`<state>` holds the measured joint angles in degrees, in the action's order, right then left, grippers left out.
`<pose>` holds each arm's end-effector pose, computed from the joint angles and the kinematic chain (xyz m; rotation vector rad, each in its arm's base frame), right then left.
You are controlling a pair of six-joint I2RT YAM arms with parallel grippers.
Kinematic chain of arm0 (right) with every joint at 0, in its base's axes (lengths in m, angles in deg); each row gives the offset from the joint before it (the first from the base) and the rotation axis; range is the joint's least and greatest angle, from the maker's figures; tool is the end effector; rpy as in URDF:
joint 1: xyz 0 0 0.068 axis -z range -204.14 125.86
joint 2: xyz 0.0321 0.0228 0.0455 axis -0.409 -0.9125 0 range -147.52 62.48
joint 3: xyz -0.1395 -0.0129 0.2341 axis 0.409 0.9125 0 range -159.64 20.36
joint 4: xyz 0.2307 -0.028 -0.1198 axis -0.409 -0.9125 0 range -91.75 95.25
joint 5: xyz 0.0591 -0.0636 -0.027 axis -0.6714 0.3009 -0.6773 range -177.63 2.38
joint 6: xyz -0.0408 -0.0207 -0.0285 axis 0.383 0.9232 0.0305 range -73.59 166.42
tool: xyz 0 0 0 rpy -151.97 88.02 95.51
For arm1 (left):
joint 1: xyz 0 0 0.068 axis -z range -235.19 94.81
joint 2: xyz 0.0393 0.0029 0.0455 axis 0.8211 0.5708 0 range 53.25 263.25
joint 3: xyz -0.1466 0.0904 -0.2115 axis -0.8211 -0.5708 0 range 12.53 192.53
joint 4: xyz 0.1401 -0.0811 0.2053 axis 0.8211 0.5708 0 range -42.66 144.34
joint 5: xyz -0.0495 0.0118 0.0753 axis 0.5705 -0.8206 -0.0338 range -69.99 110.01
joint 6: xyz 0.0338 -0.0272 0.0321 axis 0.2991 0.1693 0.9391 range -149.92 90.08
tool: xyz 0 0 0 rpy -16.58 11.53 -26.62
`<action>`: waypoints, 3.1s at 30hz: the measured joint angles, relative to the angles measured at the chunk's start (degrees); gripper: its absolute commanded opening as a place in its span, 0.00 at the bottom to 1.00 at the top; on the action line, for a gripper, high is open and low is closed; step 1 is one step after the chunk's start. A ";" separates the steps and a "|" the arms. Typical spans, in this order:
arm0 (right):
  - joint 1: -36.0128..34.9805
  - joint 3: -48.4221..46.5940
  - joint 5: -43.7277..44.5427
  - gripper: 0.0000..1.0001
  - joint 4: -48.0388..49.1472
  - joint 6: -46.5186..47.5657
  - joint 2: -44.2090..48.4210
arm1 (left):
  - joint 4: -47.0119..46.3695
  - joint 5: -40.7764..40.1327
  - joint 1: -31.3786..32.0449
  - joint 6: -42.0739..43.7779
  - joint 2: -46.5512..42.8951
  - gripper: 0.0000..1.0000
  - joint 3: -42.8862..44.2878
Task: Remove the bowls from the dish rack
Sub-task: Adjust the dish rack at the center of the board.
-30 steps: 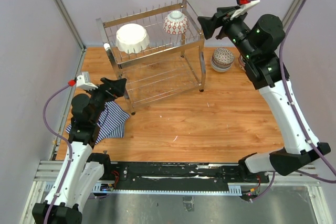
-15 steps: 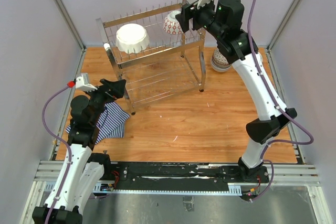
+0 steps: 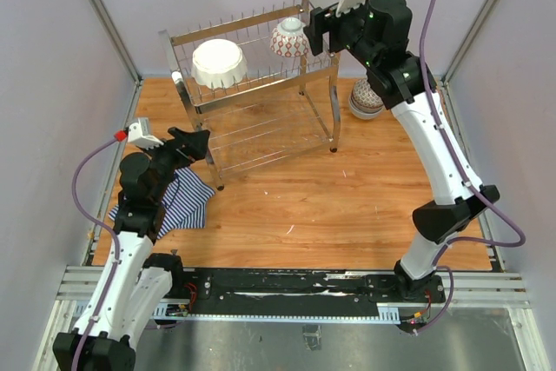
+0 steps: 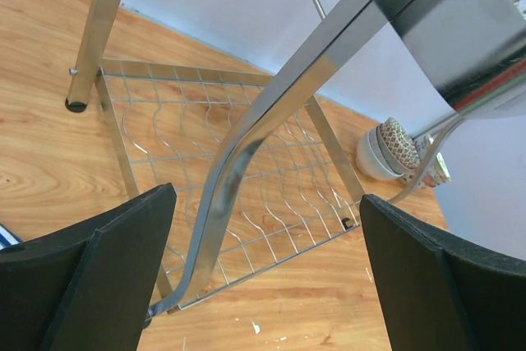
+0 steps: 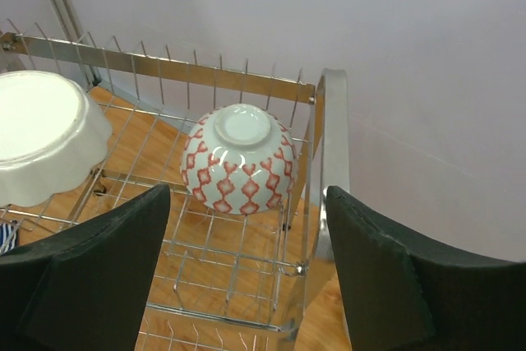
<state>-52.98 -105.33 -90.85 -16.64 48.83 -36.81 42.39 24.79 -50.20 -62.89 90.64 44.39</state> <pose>0.3183 0.1776 0.5454 -0.4497 1.4373 0.4134 0.1686 -0.0177 0.3087 -0.3246 1.5782 -0.5819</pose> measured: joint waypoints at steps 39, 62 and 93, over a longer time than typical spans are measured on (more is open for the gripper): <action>7.52 3.15 -4.07 0.49 -6.03 -4.79 -3.41 | -7.61 -0.02 2.34 0.42 13.18 0.83 0.92; 7.63 2.40 -4.13 0.23 -6.49 -5.46 -3.80 | -7.02 -2.82 3.39 1.79 14.64 0.42 1.27; 8.00 9.25 -4.13 0.15 -4.09 -6.40 1.33 | -3.50 -1.16 3.89 3.17 12.41 0.09 1.25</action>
<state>-44.98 -96.09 -94.98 -20.73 42.43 -35.47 38.90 23.63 -46.31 -59.72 103.05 45.63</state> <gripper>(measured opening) 0.453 0.337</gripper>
